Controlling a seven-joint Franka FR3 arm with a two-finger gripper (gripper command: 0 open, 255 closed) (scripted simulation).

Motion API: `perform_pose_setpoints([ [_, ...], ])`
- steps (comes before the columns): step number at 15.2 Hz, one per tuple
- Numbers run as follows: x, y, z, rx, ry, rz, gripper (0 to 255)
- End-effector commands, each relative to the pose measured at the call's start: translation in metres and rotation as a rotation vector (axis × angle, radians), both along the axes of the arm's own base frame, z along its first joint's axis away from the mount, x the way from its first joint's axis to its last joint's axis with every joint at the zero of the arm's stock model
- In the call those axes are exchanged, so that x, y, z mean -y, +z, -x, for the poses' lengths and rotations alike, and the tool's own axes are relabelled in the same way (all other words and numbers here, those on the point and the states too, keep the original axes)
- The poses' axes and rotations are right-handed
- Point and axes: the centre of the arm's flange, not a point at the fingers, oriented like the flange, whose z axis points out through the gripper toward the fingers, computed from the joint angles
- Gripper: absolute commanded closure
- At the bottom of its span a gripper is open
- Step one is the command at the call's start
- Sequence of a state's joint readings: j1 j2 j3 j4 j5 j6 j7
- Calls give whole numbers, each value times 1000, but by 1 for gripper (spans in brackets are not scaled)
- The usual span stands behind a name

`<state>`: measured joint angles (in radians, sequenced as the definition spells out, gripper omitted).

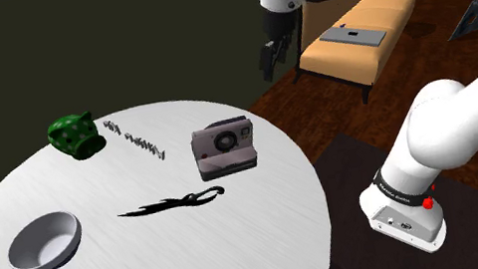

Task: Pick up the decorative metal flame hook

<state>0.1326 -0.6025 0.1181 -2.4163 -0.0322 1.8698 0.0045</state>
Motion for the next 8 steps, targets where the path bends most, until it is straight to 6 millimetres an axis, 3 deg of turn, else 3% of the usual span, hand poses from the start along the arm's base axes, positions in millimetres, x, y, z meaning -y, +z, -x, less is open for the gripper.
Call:
perform_pose_setpoints([
  [1, -17, -15, -9, 3, 43, -7, 0],
  [8, -78, -72, -37, 6, 189, -27, 0],
])
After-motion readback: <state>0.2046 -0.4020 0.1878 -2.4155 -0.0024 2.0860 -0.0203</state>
